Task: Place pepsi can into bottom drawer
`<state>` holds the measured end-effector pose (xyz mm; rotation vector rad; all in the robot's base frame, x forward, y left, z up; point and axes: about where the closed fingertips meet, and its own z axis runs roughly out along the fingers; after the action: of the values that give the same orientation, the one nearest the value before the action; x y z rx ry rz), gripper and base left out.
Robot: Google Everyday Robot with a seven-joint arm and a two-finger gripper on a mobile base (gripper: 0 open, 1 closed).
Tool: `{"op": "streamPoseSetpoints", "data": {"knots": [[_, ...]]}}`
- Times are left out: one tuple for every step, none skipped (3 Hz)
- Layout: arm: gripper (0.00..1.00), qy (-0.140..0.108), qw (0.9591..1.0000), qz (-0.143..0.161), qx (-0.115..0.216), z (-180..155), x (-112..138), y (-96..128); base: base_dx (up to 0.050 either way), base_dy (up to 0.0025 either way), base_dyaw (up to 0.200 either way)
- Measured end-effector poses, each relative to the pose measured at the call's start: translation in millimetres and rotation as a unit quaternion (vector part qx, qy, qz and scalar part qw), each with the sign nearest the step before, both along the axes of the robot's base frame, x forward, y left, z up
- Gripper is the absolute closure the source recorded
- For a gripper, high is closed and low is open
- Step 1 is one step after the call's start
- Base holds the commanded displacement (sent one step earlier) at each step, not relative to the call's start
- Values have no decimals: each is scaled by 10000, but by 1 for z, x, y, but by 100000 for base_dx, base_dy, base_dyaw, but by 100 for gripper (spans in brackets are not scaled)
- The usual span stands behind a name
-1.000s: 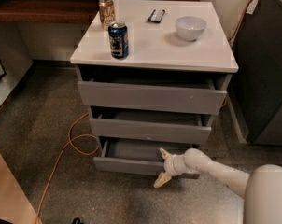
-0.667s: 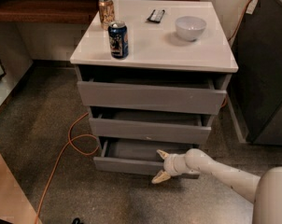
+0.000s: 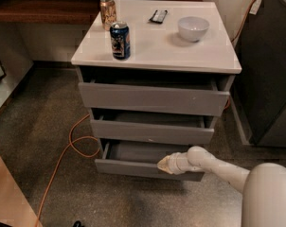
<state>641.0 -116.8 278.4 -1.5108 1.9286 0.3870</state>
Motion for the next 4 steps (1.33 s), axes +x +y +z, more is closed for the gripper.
{"op": "streamPoseSetpoints", "data": {"knots": [[99,56,9998,-108,-125,-12,18,-9,0,0,0],[100,127,9992,-188,-335,-33,35,-17,0,0,0],[100,150,9983,-237,-506,-47,45,-22,0,0,0],[100,130,9974,-294,-648,-57,54,-27,0,0,0]]}}
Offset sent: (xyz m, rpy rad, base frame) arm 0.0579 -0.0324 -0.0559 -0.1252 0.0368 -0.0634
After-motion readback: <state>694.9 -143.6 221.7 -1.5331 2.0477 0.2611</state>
